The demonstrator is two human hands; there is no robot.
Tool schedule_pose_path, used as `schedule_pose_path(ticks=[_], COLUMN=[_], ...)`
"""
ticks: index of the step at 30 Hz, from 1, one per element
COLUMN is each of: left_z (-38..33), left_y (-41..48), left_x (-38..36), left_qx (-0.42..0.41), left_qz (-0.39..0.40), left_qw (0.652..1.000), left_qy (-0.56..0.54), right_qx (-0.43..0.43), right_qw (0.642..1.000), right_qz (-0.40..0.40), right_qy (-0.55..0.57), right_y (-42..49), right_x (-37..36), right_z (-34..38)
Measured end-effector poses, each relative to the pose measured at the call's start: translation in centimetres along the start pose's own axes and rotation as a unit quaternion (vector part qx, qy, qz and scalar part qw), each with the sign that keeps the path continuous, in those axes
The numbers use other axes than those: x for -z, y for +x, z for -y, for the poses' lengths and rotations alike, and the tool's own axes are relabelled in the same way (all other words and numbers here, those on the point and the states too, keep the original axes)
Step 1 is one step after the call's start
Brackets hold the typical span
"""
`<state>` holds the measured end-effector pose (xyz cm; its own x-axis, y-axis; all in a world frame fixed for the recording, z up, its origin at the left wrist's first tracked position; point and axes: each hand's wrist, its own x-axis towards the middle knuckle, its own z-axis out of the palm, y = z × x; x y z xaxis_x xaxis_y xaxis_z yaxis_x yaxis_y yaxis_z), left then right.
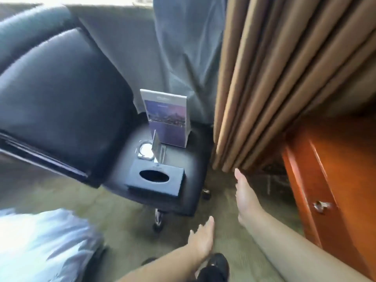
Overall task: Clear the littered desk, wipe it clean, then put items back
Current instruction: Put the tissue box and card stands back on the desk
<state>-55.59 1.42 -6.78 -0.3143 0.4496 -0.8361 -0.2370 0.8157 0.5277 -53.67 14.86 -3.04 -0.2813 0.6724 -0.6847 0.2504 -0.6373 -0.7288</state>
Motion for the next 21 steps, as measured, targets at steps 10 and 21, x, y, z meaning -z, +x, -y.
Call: schedule_pose_path(ticks=[10, 21], left_z=[4.7, 3.8], left_y=[5.5, 18.5], left_x=[23.3, 33.4], left_qx=[0.038, 0.079], left_qz=[-0.208, -0.147], left_qw=[0.957, 0.971], left_qy=[-0.199, -0.173], right_qx=[-0.128, -0.225], right_qw=[0.978, 0.967], right_qz=[0.037, -0.093], right_qy=[-0.157, -0.074], right_y=[3.6, 11.7], right_x=[-12.3, -20.1], right_z=[-6.8, -12.0])
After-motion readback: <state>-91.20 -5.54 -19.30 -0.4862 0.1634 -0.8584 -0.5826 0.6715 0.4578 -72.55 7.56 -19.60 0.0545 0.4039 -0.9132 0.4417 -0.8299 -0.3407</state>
